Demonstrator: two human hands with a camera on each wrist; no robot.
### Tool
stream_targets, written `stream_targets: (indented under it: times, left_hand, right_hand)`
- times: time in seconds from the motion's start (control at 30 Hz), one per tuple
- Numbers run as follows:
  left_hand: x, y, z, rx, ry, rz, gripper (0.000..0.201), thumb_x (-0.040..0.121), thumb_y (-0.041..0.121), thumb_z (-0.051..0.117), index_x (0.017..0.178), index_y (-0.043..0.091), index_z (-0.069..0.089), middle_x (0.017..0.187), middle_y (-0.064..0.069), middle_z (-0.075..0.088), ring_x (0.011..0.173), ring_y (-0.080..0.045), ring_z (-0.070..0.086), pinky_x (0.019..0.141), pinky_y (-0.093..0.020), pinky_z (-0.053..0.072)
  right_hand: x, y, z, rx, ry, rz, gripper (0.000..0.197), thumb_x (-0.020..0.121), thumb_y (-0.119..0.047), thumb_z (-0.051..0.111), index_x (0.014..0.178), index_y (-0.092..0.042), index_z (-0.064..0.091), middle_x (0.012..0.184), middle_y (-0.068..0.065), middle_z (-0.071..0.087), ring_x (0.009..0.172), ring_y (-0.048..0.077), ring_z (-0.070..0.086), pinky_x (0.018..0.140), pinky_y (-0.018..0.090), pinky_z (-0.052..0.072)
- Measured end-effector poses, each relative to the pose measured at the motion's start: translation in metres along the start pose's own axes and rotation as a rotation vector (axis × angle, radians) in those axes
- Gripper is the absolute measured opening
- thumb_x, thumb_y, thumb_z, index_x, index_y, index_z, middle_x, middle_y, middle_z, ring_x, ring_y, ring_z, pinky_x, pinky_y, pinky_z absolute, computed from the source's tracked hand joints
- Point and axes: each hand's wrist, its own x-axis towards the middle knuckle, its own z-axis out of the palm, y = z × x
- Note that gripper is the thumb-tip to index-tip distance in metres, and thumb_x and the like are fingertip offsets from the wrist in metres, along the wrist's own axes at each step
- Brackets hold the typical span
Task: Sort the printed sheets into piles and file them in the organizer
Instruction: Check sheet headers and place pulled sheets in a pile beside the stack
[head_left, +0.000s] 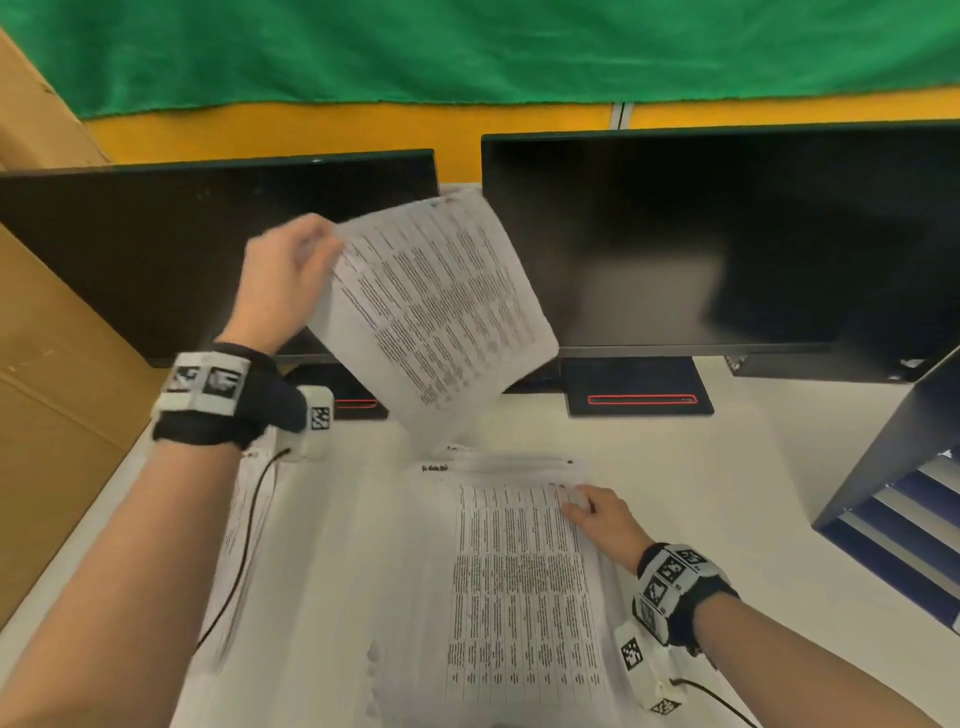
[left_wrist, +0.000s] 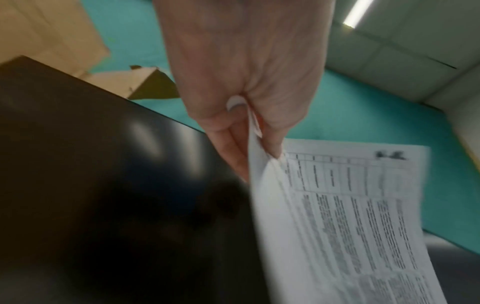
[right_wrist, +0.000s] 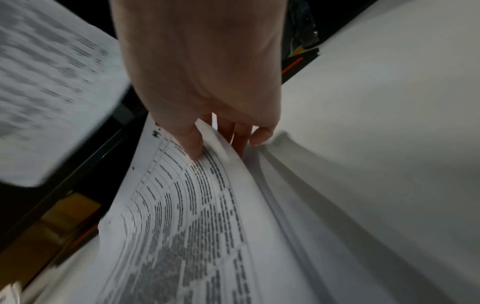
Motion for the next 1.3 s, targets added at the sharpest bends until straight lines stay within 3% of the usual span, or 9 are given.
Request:
stream_targets:
  times: [0.27,0.4,0.47,0.67,0.9,1.0,1.07,1.17,1.3]
  left_hand:
    - [-0.042,-0.017,0.049,-0.125,-0.59,-0.094,0.012,0.093,0.024,0.056,0.088,0.025,0.067,0.087,0.009,0.066,0.08,0.004,0.061,0.072,-0.02,0.042]
    - [-0.098,-0.024,0.126,-0.067,-0.831,-0.062,0.014,0.094,0.022,0.054,0.091,0.022,0.067,0.088,0.01,0.065,0.082,-0.006,0.06,0.077,-0.02,0.04]
    - [-0.121,-0.029,0.155,-0.079,-0.881,-0.098,0.016,0.094,0.022,0.053,0.094,0.019,0.068,0.091,0.008,0.064,0.087,-0.011,0.06,0.08,-0.023,0.04]
    - [-0.147,-0.043,0.192,-0.099,-0.801,-0.267,0.021,0.094,0.023,0.053,0.102,0.012,0.069,0.107,-0.005,0.068,0.097,-0.019,0.06,0.085,-0.026,0.041]
    - [-0.146,-0.044,0.196,-0.135,-0.816,-0.239,0.019,0.093,0.023,0.056,0.099,0.012,0.07,0.101,-0.002,0.068,0.097,-0.018,0.06,0.084,-0.023,0.038]
    - [-0.15,-0.035,0.197,-0.126,-0.855,-0.214,0.017,0.092,0.028,0.056,0.086,0.019,0.069,0.082,0.004,0.063,0.081,-0.015,0.058,0.072,-0.023,0.038]
    - [-0.148,-0.026,0.196,-0.115,-0.743,-0.231,0.028,0.094,0.035,0.052,0.073,0.02,0.065,0.072,0.005,0.057,0.069,-0.013,0.053,0.065,-0.025,0.035]
    - [-0.136,-0.009,0.197,-0.125,-0.539,-0.279,0.04,0.099,0.029,0.038,0.071,0.011,0.06,0.077,-0.003,0.055,0.073,-0.018,0.052,0.07,-0.029,0.035]
    - [-0.128,0.002,0.206,-0.005,-0.765,-0.149,0.025,0.097,0.021,0.039,0.093,0.01,0.061,0.098,-0.007,0.06,0.088,-0.02,0.055,0.077,-0.027,0.04]
  right_hand:
    - [-0.002,-0.012,-0.012,0.375,-0.065,0.12,0.025,0.095,-0.022,0.051,0.112,-0.01,0.065,0.109,0.008,0.07,0.098,0.022,0.066,0.093,0.04,0.05]
    - [0.001,-0.015,-0.012,0.391,-0.066,0.2,0.023,0.098,-0.02,0.043,0.111,-0.013,0.06,0.109,0.009,0.067,0.095,0.021,0.063,0.076,0.031,0.05]
    - [0.003,-0.015,-0.011,0.379,-0.043,0.218,0.03,0.098,-0.026,0.042,0.113,-0.008,0.062,0.114,0.014,0.066,0.1,0.027,0.063,0.087,0.038,0.051]
    - [-0.007,-0.019,-0.015,0.543,-0.145,0.16,0.062,0.086,-0.069,0.038,0.111,-0.022,0.069,0.107,0.0,0.073,0.102,0.017,0.067,0.091,0.032,0.045]
    - [-0.001,-0.011,-0.009,0.563,-0.095,0.029,0.034,0.083,-0.025,0.07,0.114,-0.011,0.066,0.109,0.005,0.072,0.099,0.019,0.068,0.094,0.038,0.051]
    - [-0.001,-0.009,-0.003,0.435,0.039,-0.029,0.008,0.084,-0.016,0.068,0.075,-0.015,0.067,0.081,0.0,0.067,0.077,0.017,0.063,0.08,0.032,0.047]
    - [0.0,-0.002,0.001,0.309,0.127,-0.069,0.031,0.08,-0.022,0.071,0.056,-0.013,0.054,0.061,0.007,0.051,0.063,0.015,0.047,0.066,0.029,0.037]
    - [-0.009,-0.001,0.001,0.185,0.146,-0.125,0.015,0.078,-0.02,0.074,0.069,-0.009,0.073,0.069,0.015,0.068,0.062,0.02,0.057,0.065,0.03,0.046]
    - [-0.019,-0.002,0.002,0.138,0.098,-0.138,0.021,0.076,-0.013,0.077,0.075,-0.034,0.073,0.081,-0.005,0.074,0.084,0.013,0.065,0.075,0.017,0.048]
